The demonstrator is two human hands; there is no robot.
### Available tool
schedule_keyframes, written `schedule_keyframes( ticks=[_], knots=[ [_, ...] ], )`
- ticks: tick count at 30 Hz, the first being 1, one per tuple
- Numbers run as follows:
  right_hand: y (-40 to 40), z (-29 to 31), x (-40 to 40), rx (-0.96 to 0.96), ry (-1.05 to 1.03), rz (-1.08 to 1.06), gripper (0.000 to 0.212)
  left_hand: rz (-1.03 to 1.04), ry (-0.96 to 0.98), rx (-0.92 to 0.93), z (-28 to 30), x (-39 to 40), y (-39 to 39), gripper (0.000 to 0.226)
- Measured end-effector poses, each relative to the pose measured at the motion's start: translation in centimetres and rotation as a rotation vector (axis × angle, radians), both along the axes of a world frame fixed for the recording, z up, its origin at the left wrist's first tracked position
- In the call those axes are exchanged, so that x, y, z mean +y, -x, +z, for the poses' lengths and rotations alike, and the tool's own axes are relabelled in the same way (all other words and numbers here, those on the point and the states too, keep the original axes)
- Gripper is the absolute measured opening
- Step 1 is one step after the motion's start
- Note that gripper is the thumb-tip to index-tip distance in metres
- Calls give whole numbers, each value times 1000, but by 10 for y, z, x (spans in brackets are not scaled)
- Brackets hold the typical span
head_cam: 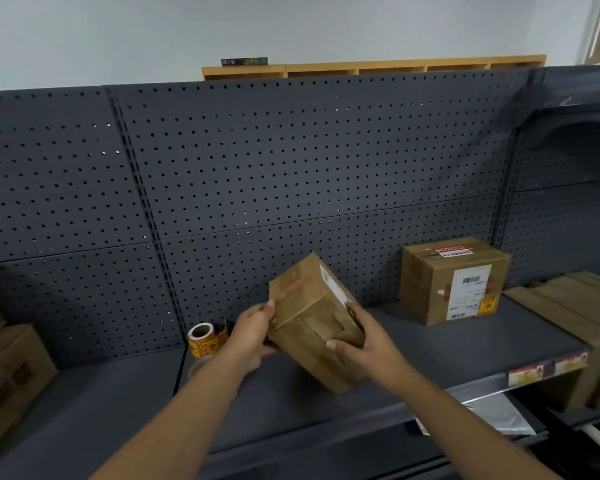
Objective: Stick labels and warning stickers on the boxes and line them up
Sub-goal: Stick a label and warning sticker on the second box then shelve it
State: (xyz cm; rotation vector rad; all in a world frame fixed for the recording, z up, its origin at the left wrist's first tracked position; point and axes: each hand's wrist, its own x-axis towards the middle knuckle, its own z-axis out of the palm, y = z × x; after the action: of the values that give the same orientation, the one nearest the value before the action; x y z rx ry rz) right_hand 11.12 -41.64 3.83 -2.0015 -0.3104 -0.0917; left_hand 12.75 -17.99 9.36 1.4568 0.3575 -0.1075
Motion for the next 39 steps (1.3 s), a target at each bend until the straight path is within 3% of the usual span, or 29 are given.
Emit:
schedule_keyframes(
  ticks=[4, 7, 11, 14, 23, 28, 30, 33, 39],
  knots=[
    [-4, 14, 5, -167, 318, -20, 94, 27, -117, 44, -24, 20, 0, 22],
    [-2, 19, 21, -210, 527, -17, 91, 39, -246, 43, -42, 36, -9, 38],
    [3, 16, 47, -290, 718, -16, 86, 20, -149, 77, -48, 45, -10, 69],
    [1, 11, 60, -330, 753, -35, 84, -75, -170, 27, -43, 39, 4, 63],
    [-5, -5, 61, -444, 947, 8, 83, -62, -143, -40, -62, 35, 14, 40],
    [1, 11, 62, -381, 936, 59, 82, 4, -232, -127, -66, 43, 11, 54],
    [4, 21, 63, -307, 911, 89, 82, 79, -324, -168, -67, 49, 13, 43],
    [8, 30, 65, -238, 812, 82, 73, 129, -693, -284, -70, 65, 33, 26],
    [12, 33, 75, -240, 645, 80, 49, -211, -1106, -401, -94, 111, 61, 28]
  ],
)
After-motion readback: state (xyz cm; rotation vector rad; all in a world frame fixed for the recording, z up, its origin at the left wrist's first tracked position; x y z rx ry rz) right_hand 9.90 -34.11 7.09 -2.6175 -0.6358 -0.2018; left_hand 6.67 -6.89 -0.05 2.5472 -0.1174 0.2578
